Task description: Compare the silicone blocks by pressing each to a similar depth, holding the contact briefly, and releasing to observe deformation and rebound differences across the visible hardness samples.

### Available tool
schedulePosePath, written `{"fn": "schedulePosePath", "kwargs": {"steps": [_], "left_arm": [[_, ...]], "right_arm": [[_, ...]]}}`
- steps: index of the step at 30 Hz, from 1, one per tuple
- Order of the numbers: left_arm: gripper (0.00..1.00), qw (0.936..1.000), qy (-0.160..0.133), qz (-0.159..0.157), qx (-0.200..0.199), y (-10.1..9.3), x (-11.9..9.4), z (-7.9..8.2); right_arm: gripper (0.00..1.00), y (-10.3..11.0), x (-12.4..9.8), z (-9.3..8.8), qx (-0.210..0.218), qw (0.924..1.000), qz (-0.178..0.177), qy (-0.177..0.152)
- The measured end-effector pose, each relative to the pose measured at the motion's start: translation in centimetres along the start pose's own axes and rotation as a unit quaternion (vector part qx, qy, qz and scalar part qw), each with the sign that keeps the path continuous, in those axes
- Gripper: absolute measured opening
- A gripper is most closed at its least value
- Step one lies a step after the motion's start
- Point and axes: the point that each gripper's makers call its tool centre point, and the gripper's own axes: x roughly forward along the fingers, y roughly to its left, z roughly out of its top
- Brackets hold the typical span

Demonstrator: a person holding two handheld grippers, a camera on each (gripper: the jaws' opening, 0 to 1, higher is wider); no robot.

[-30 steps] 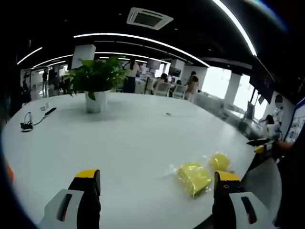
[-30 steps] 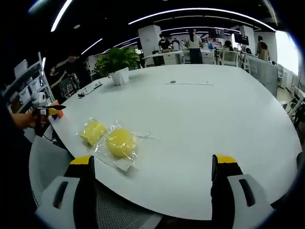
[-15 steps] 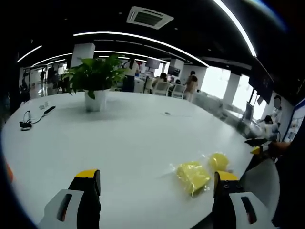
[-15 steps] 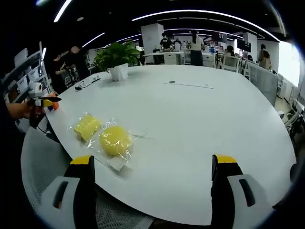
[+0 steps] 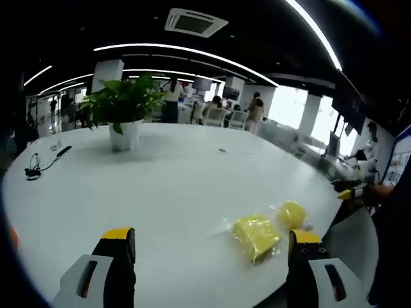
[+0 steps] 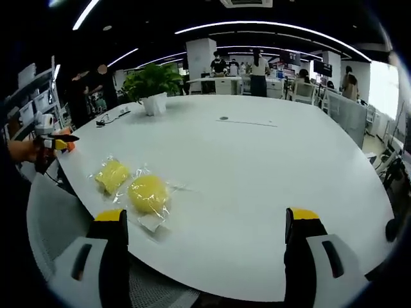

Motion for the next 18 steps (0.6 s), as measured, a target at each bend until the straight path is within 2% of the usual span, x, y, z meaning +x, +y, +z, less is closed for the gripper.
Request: {"fn": "schedulePosePath", "kwargs": {"steps": [1,2,4,9,14,18], "left_arm": [[1.00,1.0000,0.000,0.001,0.000,0.1,0.0,0.0],[1.00,1.0000,0.001,0.001,-0.003,0.1,0.0,0.0],[1.00,0.9999,0.001,0.004,-0.009,0.4,0.1,0.0],[1.00,0.9997,0.004,0.014,-0.018,1.0,0.5,-0.1],[1.00,0.9995,-0.004,0.013,-0.029,0.8,0.6,0.3],[0.98,0.9986,-0.006,0.001,-0.053,0.7,0.8,0.4]], "right_arm": [[0.96,0.0,0.0,-0.1,-0.007,1.0000,-0.003,0.003],[0.96,0.0,0.1,-0.3,-0.036,0.9992,-0.004,0.015],[0.96,0.4,0.2,-0.5,-0.062,0.9977,-0.003,0.026],[0.96,1.1,0.4,-0.3,-0.045,0.9987,0.011,0.022],[0.96,1.1,0.4,-0.3,-0.029,0.9993,0.014,0.019],[0.96,1.2,0.4,-0.3,-0.026,0.9994,0.014,0.018]]}}
